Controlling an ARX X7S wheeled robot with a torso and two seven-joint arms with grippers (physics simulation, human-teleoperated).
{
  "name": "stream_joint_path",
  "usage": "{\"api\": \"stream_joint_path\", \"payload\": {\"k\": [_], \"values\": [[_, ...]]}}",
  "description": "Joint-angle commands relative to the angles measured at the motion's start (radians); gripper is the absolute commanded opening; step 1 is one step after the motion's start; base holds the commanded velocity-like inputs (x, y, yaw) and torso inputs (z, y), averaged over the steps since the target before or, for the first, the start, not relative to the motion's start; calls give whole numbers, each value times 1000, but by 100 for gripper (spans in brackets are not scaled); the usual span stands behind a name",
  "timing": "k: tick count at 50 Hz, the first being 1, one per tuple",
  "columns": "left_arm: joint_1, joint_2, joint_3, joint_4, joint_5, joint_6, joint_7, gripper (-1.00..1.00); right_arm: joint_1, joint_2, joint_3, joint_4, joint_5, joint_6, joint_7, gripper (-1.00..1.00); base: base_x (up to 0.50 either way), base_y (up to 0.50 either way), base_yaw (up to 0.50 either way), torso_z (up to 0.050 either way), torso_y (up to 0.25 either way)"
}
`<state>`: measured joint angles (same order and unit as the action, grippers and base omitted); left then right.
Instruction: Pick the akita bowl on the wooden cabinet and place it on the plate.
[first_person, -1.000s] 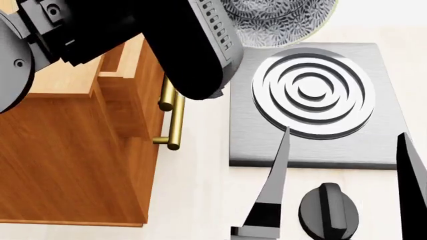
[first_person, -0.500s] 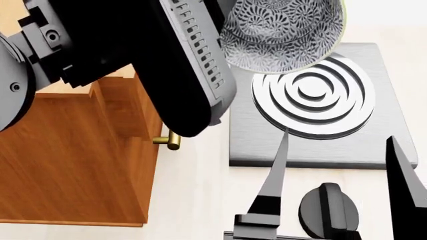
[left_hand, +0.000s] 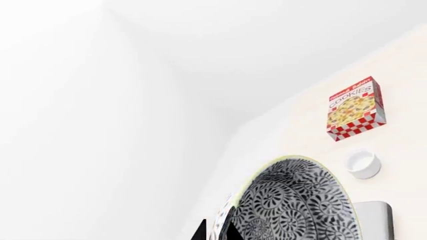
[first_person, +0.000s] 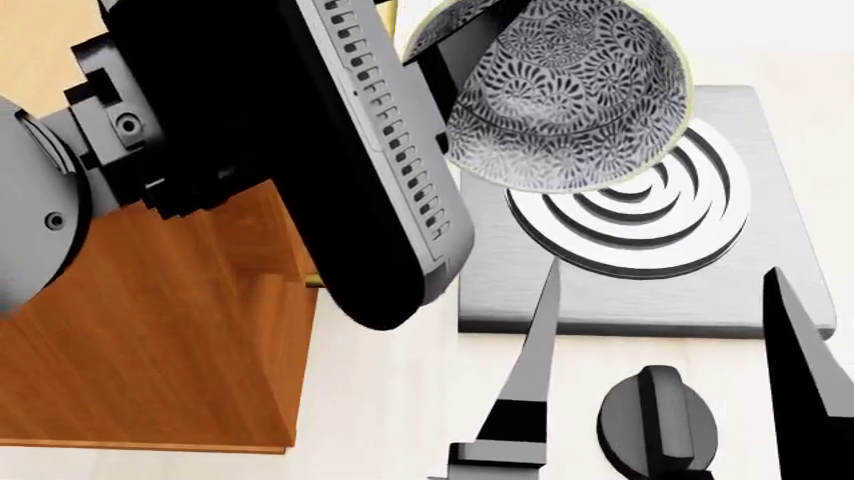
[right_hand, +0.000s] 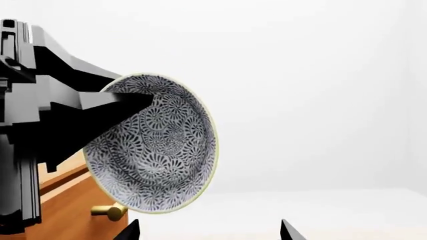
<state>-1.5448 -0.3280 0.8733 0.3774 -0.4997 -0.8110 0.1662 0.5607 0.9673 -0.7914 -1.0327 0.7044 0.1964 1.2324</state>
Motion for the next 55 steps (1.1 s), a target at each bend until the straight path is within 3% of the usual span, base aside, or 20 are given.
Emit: {"api": "stream_joint_path", "payload": {"k": [1,23,55], "values": [[25,-9,4,27,9,12,-12,-100,54,22,-75,7,4,-32,31,100,0,0,0,0,0],[59,-78,-21,143,-50,-31,-16,-100,49,31,-80,22,0,-50,35,100,0,0,0,0,0],[123,-81,-15,181,-66,-9,-46,-100,59,30,-95,27,2,-54,33,100,0,0,0,0,0]]}}
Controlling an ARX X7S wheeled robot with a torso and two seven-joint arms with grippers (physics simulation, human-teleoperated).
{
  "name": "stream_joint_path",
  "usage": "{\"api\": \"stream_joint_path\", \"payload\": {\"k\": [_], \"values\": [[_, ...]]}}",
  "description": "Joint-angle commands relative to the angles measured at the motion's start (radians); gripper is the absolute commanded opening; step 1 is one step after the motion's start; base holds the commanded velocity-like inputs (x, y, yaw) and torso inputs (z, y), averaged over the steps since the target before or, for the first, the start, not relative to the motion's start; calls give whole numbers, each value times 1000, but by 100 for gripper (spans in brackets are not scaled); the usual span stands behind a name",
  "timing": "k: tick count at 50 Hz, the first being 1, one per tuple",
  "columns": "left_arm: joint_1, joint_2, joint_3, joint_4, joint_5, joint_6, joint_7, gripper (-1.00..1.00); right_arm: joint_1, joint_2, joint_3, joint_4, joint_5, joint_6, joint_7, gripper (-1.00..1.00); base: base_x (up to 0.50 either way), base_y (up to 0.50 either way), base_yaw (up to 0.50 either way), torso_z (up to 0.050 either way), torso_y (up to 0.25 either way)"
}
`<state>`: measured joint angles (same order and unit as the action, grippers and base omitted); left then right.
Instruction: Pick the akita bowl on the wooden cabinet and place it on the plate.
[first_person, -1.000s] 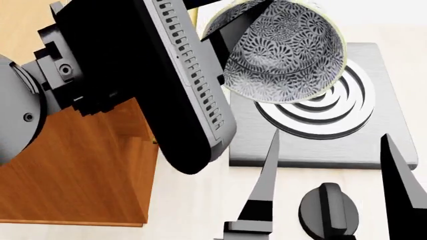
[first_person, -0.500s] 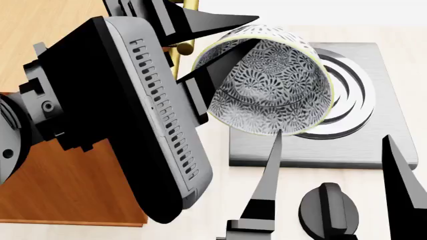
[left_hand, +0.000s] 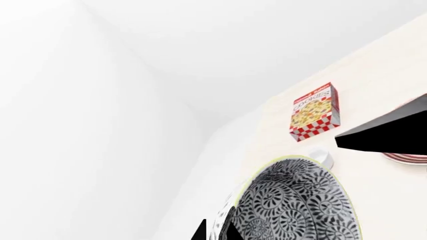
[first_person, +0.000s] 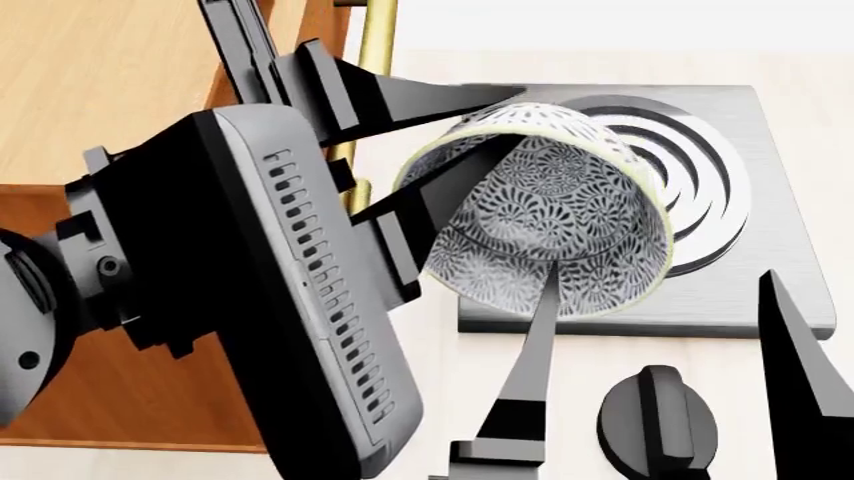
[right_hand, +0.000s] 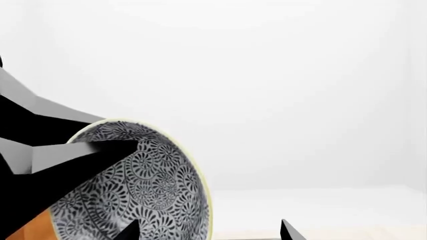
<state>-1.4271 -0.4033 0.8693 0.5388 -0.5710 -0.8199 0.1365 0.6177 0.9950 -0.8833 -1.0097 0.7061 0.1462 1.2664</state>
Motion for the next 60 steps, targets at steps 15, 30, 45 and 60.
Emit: {"api": "stream_joint_path", "payload": {"k": [15,30,45,60], "values": [[16,-6,-41,96,-52,-36,-42,-100,2,0,-7,11,2,-11,-3,100,0,0,0,0,1],[36,-20,-55,93,-53,-23,-57,-100,0,2,-4,20,12,-32,5,-100,0,0,0,0,0],[52,-19,-43,93,-39,-31,-87,-100,-8,27,36,15,47,-60,86,-100,0,0,0,1,1],[49,-25,-1,102,-20,-71,-106,100,6,16,156,8,187,77,291,-100,0,0,0,0,0]]}}
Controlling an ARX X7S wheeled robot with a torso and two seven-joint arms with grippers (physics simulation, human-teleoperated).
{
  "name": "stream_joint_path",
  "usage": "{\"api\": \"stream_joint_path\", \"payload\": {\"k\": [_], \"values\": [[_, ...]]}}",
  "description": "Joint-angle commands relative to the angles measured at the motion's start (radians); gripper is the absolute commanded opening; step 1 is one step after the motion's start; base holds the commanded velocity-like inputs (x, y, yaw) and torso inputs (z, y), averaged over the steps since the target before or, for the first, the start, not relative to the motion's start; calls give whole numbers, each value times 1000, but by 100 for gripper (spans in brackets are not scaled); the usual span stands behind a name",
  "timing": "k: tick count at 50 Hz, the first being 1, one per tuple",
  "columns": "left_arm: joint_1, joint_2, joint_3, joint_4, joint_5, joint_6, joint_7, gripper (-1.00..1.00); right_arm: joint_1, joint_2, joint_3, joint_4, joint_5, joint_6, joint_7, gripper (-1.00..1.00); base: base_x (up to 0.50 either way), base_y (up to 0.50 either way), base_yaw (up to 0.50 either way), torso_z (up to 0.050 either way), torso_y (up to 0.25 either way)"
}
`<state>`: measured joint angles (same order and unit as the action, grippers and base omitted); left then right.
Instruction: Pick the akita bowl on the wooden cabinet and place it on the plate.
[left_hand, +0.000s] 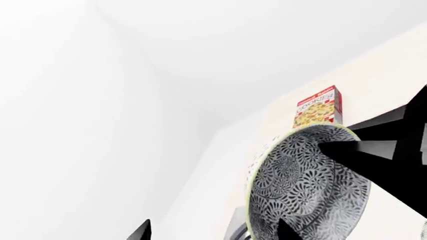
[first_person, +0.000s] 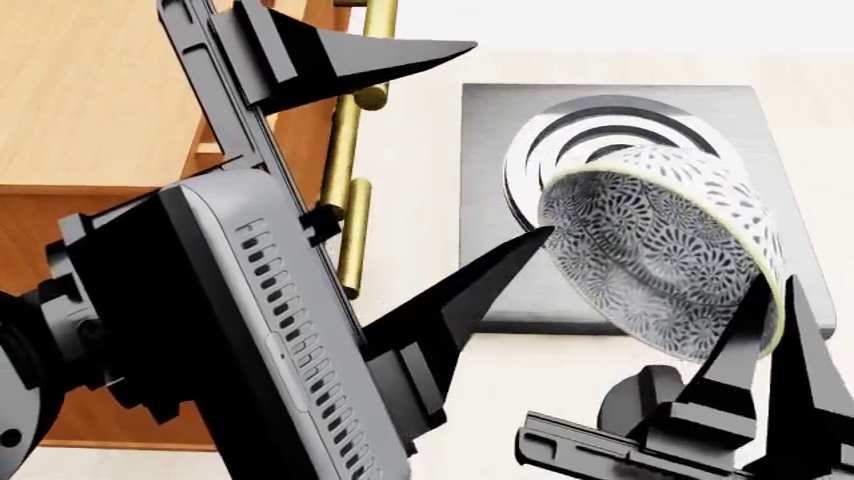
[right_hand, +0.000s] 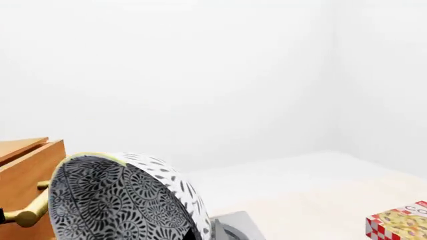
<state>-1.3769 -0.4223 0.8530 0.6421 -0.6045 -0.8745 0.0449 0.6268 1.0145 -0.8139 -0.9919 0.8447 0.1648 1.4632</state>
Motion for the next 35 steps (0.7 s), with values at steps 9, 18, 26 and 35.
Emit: {"api": "stream_joint_path", "payload": {"k": [9,18,26,35], "values": [[-1,4,0,-3,-6,-23,-18,100,-55,-24,208,-14,109,101,91,-100,0,0,0,0,0],[6,10,-36,-10,-38,-51,-47,100,-91,-31,291,-28,133,159,101,-100,0,0,0,0,1],[38,40,-118,-40,-51,-2,-97,100,-129,-28,344,-43,148,133,92,-100,0,0,0,0,0],[1,61,-159,-91,-122,-97,-116,100,-155,-17,382,-53,152,122,100,-100,0,0,0,0,0]]}}
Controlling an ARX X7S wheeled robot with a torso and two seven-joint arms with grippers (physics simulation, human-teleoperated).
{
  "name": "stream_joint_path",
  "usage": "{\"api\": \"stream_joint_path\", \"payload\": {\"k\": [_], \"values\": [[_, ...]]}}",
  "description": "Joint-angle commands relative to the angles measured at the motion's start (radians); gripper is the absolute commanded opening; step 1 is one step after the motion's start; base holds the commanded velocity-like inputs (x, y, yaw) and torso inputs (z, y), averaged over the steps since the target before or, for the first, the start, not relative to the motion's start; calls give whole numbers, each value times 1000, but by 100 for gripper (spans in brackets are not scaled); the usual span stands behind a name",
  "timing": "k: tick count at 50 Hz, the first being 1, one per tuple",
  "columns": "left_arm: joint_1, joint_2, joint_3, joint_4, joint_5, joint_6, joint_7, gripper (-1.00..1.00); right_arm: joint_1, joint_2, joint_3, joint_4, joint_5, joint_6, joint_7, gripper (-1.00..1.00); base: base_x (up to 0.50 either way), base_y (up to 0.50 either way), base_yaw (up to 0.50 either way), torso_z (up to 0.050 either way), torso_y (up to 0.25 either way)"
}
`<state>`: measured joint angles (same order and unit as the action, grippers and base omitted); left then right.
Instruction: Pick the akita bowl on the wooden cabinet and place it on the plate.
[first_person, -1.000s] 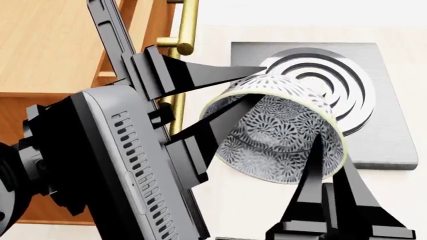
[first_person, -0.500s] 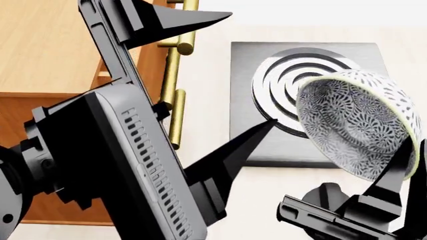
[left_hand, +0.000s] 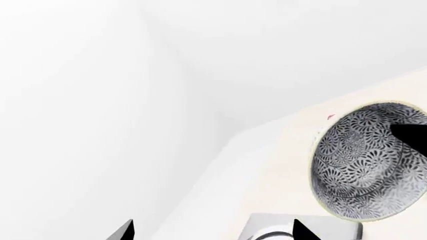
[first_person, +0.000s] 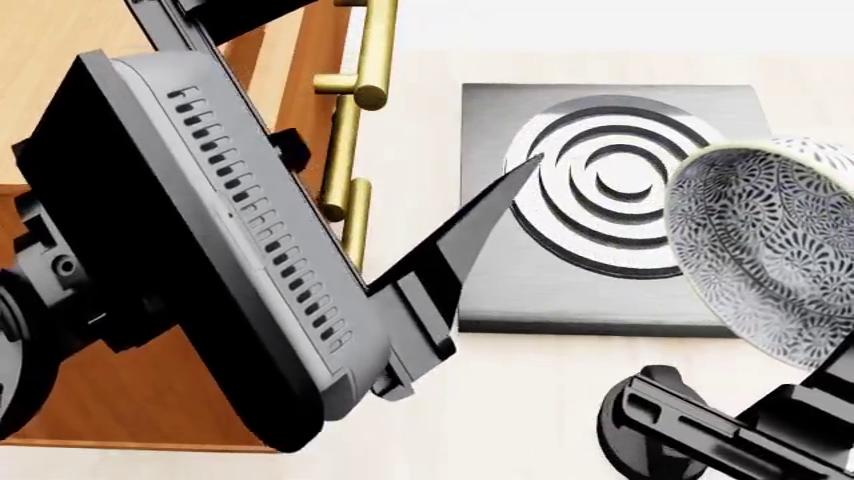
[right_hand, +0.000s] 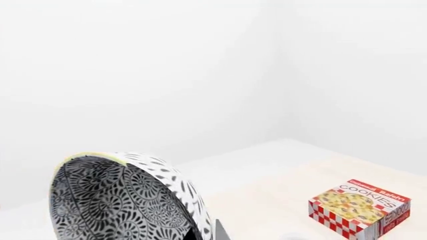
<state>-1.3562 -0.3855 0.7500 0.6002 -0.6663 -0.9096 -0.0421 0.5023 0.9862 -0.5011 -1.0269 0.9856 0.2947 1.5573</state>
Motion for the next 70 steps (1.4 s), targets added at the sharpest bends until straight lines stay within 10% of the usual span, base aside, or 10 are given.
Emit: {"api": "stream_joint_path", "payload": {"k": [1,46,70], "values": [[-26,30,-70,-58,-93,-97,-31,100,-35,16,71,-19,13,-19,7,-100,0,0,0,0,0],[7,17,-86,-37,-68,-17,-62,100,-617,53,558,20,36,-493,-46,-100,0,0,0,0,0],[13,13,-83,-42,-72,-7,-64,100,-751,-91,576,80,392,-856,-594,-100,0,0,0,0,0]]}}
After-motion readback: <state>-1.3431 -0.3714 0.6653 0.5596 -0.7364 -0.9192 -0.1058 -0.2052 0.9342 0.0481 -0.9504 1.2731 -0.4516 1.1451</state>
